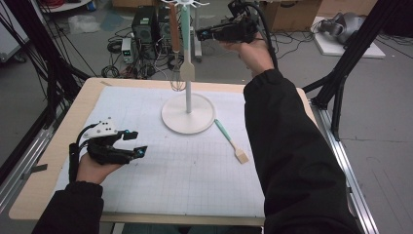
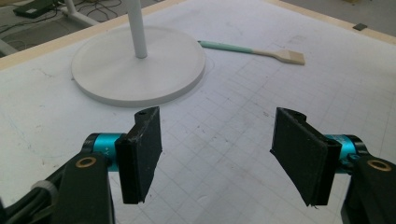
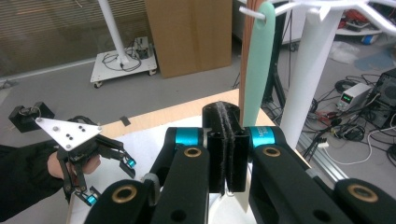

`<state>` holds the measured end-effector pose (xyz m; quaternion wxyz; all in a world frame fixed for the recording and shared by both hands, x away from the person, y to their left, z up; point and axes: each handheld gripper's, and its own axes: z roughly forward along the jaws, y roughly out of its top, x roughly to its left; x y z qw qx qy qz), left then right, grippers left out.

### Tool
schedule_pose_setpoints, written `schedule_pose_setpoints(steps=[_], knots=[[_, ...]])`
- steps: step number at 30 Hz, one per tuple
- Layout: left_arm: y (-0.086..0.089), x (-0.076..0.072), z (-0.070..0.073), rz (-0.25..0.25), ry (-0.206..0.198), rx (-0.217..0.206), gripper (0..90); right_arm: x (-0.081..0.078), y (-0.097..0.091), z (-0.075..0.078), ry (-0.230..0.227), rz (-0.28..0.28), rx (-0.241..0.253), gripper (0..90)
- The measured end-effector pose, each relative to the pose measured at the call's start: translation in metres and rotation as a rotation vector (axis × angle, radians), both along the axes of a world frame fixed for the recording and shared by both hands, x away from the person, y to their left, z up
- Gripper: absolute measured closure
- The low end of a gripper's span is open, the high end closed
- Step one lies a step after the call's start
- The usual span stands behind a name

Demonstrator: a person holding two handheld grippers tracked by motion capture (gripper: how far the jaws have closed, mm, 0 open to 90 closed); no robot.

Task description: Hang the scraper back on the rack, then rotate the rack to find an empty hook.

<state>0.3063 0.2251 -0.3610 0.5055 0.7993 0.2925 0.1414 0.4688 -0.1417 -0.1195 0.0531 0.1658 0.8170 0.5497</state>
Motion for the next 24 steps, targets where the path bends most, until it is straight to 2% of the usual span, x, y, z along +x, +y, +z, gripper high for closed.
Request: schedule_pose_setpoints(steps=[9,17,24], knots=[[0.000,0.001,-0.001,-0.004,0.002,0.009,33.2,0.003,-0.001,0.004,-0.008,-0.015,0.020,89.3],[0.000,0.001,-0.001,-0.002,0.004,0.005,33.1,0.004,0.004,0.019,-0.032,-0.025,0.027,89.3],[0.000,0.002,-0.002,-0.002,0.007,0.004,33.1,0.011,0.008,0.023,-0.023,-0.045,0.028,89.3]])
